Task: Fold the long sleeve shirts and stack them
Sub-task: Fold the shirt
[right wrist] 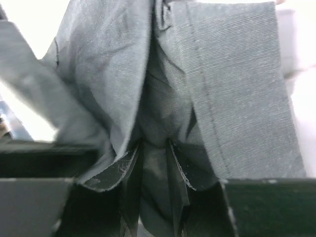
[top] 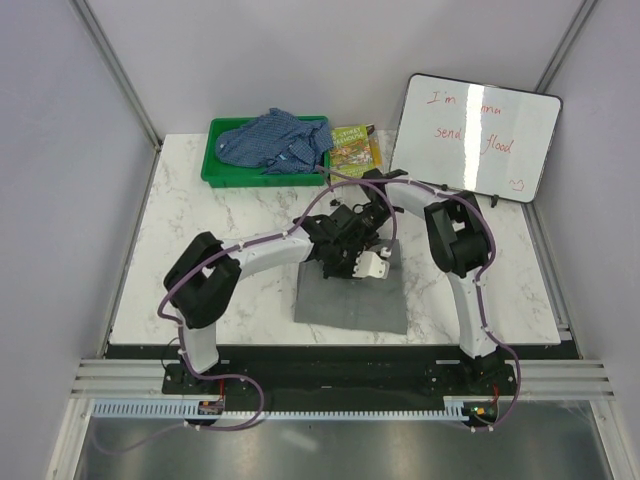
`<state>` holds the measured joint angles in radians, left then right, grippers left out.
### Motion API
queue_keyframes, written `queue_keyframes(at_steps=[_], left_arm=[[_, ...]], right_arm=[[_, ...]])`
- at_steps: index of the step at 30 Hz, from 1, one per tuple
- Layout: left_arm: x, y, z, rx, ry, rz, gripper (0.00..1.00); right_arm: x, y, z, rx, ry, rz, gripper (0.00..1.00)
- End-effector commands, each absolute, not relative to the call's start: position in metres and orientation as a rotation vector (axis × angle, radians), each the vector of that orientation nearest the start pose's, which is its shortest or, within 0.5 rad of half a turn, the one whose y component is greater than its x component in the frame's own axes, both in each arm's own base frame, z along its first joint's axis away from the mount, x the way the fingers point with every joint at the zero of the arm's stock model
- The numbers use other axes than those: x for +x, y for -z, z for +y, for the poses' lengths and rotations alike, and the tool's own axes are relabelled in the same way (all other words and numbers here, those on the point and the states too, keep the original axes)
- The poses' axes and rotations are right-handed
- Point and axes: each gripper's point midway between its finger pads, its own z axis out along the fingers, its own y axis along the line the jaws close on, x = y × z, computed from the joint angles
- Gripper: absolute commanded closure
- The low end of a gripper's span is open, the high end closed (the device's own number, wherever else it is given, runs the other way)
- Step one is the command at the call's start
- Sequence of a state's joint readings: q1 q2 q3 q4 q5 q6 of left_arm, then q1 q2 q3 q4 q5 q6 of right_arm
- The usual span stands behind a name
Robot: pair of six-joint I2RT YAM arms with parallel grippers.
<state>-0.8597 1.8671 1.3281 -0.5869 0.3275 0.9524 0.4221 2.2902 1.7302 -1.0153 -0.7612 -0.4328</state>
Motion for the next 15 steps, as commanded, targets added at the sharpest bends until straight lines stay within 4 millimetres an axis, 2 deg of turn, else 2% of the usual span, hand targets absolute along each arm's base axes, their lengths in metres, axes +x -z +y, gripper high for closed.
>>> queue_keyframes(at_steps=[1, 3, 4, 7, 9, 11, 12, 15], left_arm=[[0.234, -0.049, -0.332, -2.877, -0.656, -2.048, 0.98], [0.214, -0.049, -0.326, -2.859, -0.700, -2.017, 0.98], [0.201, -0.039, -0.317, -2.810, -0.716, -2.011, 0.98], [0.165, -0.036, -0.304, -2.739, -0.801, -1.979, 0.96], [0.147, -0.036, -0.300, -2.717, -0.832, -1.957, 0.95], [0.140, -0.037, -0.299, -2.672, -0.854, -1.985, 0.94], [0.140, -0.040, -0.300, -2.663, -0.862, -2.002, 0.92], [0.151, -0.052, -0.306, -2.673, -0.836, -2.059, 0.87]], right_arm=[[0.289, -0.016, 0.267, -1.240, -1.228, 2.647, 0.67], [0.277, -0.019, 0.268, -1.222, -1.258, 2.651, 0.67], [0.271, -0.023, 0.272, -1.222, -1.287, 2.644, 0.65], [0.263, -0.038, 0.272, -1.203, -1.294, 2.635, 0.59], [0.278, -0.054, 0.269, -1.196, -1.214, 2.602, 0.54], [0.296, -0.063, 0.263, -1.190, -1.115, 2.587, 0.53], [0.310, -0.072, 0.263, -1.194, -1.078, 2.558, 0.52], [0.329, -0.074, 0.256, -1.215, -0.998, 2.560, 0.52]])
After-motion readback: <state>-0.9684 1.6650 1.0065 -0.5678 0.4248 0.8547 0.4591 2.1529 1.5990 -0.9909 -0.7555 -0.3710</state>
